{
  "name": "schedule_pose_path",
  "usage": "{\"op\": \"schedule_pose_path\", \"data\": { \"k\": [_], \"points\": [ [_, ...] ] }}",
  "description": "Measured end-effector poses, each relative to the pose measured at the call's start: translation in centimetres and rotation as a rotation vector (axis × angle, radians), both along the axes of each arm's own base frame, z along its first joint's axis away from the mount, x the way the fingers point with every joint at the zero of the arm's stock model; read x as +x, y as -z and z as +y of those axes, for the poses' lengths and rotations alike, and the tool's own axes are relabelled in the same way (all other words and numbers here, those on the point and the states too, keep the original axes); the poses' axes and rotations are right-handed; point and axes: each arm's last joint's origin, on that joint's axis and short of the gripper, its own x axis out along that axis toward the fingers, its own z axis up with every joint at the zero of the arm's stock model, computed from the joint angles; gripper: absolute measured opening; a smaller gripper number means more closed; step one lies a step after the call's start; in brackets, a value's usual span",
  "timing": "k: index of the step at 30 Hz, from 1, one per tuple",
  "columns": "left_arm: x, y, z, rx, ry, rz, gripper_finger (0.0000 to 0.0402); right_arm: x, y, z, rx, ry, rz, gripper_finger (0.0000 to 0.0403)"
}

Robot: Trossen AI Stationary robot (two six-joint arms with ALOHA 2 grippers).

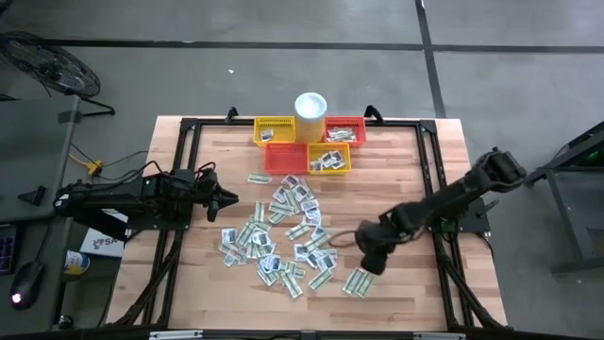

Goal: Pick & Place First Aid Supplies
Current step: Put the green bandage pack into the top orange basket

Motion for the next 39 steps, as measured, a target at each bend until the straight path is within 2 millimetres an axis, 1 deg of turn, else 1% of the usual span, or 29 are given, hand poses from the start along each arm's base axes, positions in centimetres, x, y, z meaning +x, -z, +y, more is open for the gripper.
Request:
{"op": "schedule_pose_path", "data": {
  "k": [4,8,14,18,21,27,30,39],
  "points": [
    [0.0,0.0,0.0,0.000,0.000,0.000,0.0080,-1.0,1.0,1.5,0.020,-0.018,-0.012,0.0113],
    [0.0,0.0,0.0,0.000,0.000,0.000,0.0080,-1.2,1.8,2.3,0.066,-0.011,-0.073,0.0132],
    [0.0,0.0,0.0,0.000,0.000,0.000,0.0080,-1.6,3.0,2.4,0.086,0.002,-0.103,0.0172],
    [0.0,0.0,0.0,0.000,0.000,0.000,0.0080,-1.7,3.3,2.2,0.066,0.001,-0.116,0.0187],
    [0.0,0.0,0.0,0.000,0.000,0.000,0.0080,-1.5,3.6,2.3,0.065,-0.001,-0.130,0.0190],
    [0.0,0.0,0.0,0.000,0.000,0.000,0.0080,-0.8,4.9,2.8,0.074,-0.019,-0.122,0.0191],
    [0.0,0.0,0.0,0.000,0.000,0.000,0.0080,-0.6,5.2,2.9,0.083,-0.022,-0.120,0.0191],
    [0.0,0.0,0.0,0.000,0.000,0.000,0.0080,-0.5,5.2,3.3,0.107,-0.016,-0.140,0.0190]
  ]
}}
